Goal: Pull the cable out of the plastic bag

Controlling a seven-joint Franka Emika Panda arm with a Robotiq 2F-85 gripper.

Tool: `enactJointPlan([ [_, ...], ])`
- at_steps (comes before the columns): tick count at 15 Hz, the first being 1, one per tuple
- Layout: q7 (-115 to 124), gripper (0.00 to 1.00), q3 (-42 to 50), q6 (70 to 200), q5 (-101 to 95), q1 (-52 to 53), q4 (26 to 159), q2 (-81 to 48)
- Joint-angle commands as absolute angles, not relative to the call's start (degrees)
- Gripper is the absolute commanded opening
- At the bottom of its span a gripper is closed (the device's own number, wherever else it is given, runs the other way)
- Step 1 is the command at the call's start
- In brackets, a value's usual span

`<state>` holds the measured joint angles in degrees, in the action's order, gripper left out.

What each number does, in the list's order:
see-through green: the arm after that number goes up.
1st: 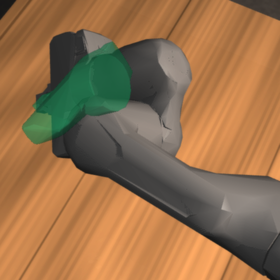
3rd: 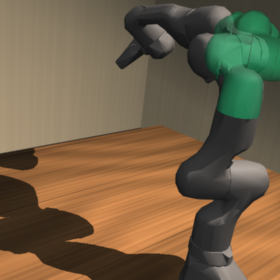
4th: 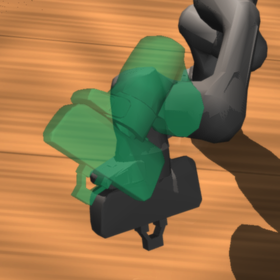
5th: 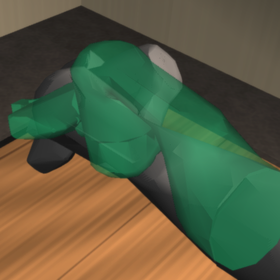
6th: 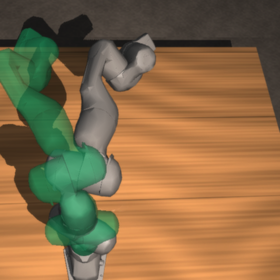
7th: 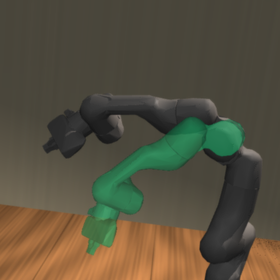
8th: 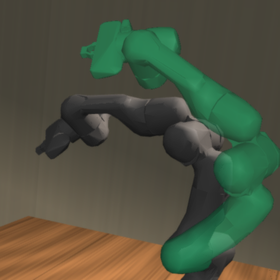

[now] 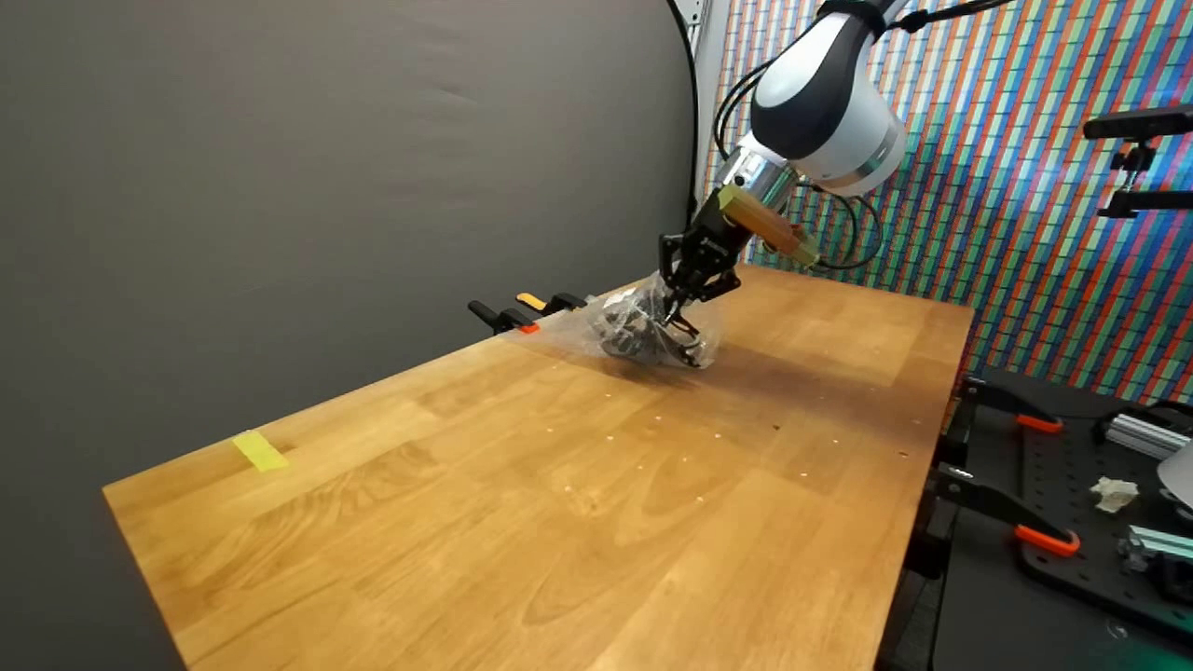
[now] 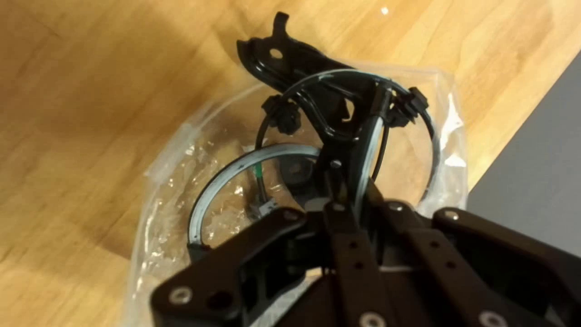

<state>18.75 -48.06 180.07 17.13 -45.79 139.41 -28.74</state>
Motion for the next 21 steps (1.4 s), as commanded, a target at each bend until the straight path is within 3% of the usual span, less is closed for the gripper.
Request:
enactJointPlan([
  [1, 24.47, 0.02, -50.83, 173.06, 19.9, -46.55, 145.61, -14.69],
  [7, 29.35, 0.02, -56.84, 165.1, 26.61, -49.51, 150.44, 1.59],
  [11, 28.68, 0.02, -55.94, 155.37, 35.18, -47.56, 151.67, 12.82],
  [12, 32.39, 0.02, -44.94, 153.58, 32.02, -37.0, 152.35, 14.3],
  [17, 49.34, 0.02, -28.99, 141.32, 15.68, -22.41, 156.84, 26.33],
  [21, 55.4, 0.02, -20.93, 124.97, 5.76, -13.94, 152.55, 26.53],
])
